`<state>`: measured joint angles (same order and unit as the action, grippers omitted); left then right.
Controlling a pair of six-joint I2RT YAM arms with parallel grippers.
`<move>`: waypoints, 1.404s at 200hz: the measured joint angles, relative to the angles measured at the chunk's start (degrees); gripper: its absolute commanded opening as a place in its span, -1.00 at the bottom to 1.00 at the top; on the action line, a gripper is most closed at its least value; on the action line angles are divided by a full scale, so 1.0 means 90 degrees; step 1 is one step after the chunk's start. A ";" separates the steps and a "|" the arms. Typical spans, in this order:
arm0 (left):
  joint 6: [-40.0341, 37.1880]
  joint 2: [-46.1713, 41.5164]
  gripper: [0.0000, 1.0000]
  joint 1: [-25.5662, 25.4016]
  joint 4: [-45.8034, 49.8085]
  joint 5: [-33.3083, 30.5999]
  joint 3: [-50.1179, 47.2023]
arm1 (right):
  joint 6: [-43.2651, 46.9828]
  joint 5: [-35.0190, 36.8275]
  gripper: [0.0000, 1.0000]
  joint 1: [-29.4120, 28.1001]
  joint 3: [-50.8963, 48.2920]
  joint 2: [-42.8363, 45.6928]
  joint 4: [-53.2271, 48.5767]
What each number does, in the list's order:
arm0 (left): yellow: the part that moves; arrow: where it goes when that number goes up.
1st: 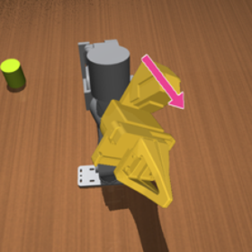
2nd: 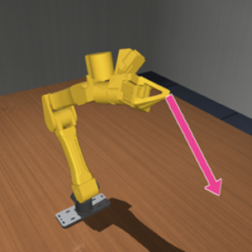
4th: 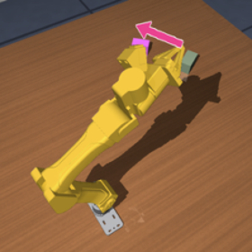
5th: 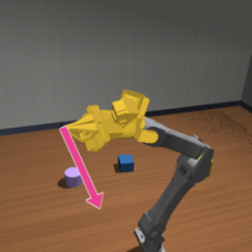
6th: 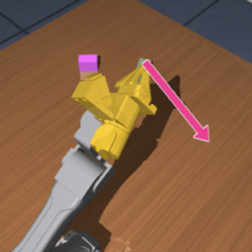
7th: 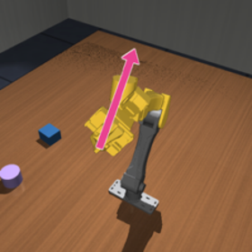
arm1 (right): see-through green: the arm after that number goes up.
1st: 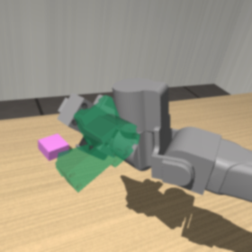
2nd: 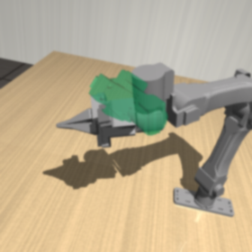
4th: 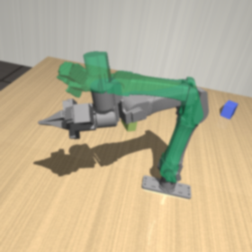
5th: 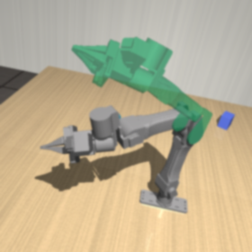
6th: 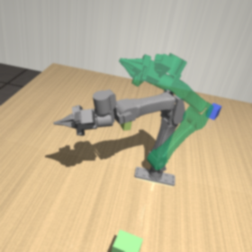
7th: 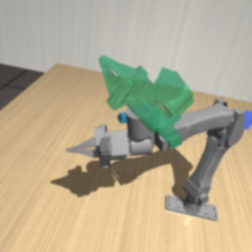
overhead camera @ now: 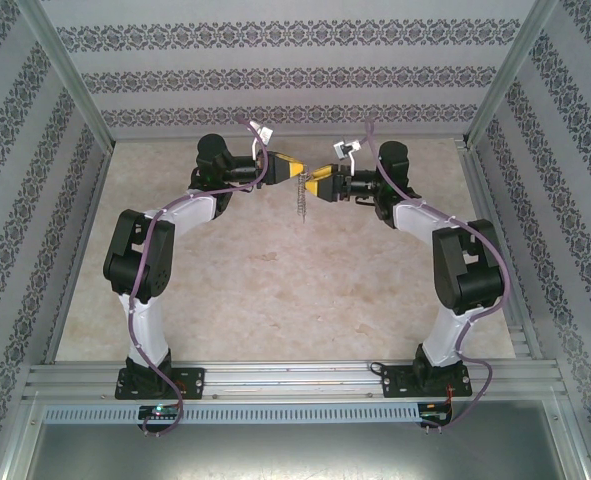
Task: Put the keys on the keyring
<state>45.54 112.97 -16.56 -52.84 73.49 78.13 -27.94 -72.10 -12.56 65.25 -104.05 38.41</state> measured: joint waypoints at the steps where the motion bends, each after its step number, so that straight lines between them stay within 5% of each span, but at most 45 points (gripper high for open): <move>1: 0.0000 0.0000 -1.00 0.0000 0.0000 0.0000 0.0000 | 0.0000 -0.0002 0.05 0.0000 0.0000 -0.0002 0.0000; 98: -0.0044 0.0000 -1.00 0.0000 -0.0032 -0.0075 0.0005 | -0.0029 -0.0080 -0.99 0.0002 -0.0126 -0.0005 0.0155; 281: -0.0070 -0.0024 -1.00 -0.0041 -0.0682 -0.0568 -0.0432 | -0.0432 0.0070 -1.00 -0.0168 -0.0151 -0.0078 0.0117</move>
<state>44.91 112.75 -16.93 -58.98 68.38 74.24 -31.83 -71.46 -14.06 63.90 -104.75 39.46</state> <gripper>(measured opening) 0.048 0.067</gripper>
